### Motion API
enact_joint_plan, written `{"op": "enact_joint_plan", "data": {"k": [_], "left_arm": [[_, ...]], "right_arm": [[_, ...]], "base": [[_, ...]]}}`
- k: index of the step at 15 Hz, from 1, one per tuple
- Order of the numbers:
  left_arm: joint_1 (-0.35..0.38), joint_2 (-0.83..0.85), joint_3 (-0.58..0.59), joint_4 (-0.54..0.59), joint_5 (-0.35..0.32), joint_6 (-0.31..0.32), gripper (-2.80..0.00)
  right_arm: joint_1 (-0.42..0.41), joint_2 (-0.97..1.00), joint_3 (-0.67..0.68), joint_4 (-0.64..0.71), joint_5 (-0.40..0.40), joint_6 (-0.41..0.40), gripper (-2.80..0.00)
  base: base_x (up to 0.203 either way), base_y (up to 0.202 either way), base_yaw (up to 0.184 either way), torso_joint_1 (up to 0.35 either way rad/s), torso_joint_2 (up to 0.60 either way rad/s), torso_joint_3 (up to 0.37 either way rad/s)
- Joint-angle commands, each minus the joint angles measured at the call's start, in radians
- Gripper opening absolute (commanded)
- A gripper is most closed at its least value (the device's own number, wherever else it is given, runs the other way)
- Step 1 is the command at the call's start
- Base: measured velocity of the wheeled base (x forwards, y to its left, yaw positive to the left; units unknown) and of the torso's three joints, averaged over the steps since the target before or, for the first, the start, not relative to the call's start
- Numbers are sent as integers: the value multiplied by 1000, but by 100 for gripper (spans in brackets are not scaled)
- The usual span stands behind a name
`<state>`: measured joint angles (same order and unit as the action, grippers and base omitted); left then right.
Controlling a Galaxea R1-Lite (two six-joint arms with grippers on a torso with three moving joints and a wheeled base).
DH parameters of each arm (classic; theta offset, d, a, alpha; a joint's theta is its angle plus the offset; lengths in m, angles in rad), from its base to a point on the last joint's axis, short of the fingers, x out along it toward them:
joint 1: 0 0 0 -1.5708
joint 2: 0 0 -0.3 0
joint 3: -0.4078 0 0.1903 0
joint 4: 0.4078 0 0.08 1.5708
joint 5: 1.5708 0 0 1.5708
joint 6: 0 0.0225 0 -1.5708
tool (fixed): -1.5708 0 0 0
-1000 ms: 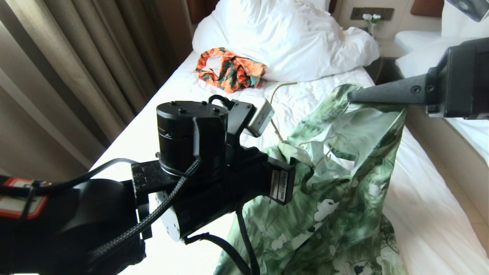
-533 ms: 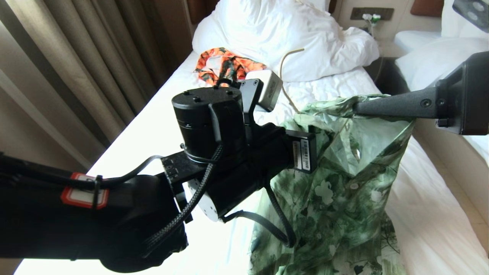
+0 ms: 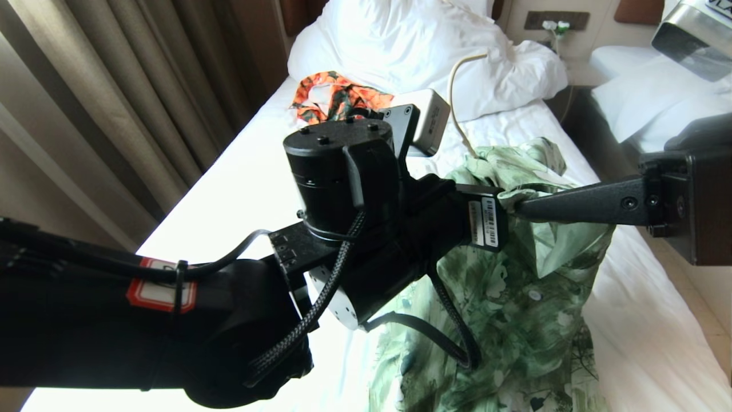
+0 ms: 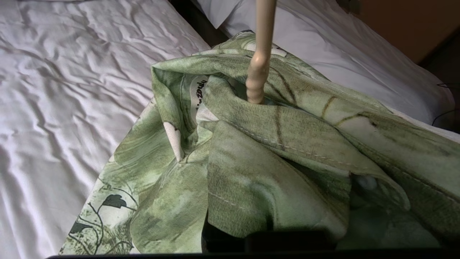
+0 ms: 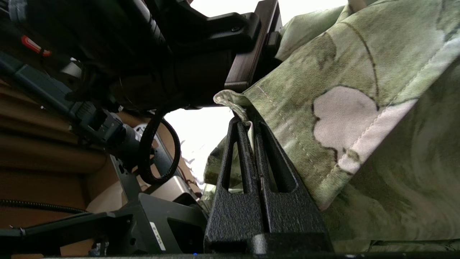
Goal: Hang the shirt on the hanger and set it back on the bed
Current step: Hook the other side of the shirt onto the hanger
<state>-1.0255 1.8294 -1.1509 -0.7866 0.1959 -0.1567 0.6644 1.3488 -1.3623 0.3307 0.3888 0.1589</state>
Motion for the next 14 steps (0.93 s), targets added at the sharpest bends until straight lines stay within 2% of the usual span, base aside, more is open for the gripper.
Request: {"op": "enact_joint_plan", "data": {"k": [1,2,3,5,11,12,14], "left_arm": [[-9,-2,-23,-5,15,-6,-280],[-12,-4,-34,-5,25,-12,-280],[-24,-8,-39,-22,28,-16,-280],[-41,-6,-39,-102,36,-7,-280],[-54,-17,-34,-96,46,-5,-280],[-71,-18,-23,-79,40,-4,-280],[-94,-17,-22,-51,9,-4,-280]], "right_arm": [[4,-13,8,26,2,-19,-280],[5,-24,25,29,3,-46,-280],[6,-37,35,31,1,-73,0],[7,-46,35,34,-1,-74,0],[-2,-156,21,103,-5,-70,0],[-12,-170,-12,106,-6,-69,-280],[-17,-161,-106,129,-7,-67,-280]], "base": [[0,0,0,0,0,0],[0,0,0,0,0,0],[0,0,0,0,0,0],[0,0,0,0,0,0],[0,0,0,0,0,0],[0,0,0,0,0,0],[0,0,0,0,0,0]]}}
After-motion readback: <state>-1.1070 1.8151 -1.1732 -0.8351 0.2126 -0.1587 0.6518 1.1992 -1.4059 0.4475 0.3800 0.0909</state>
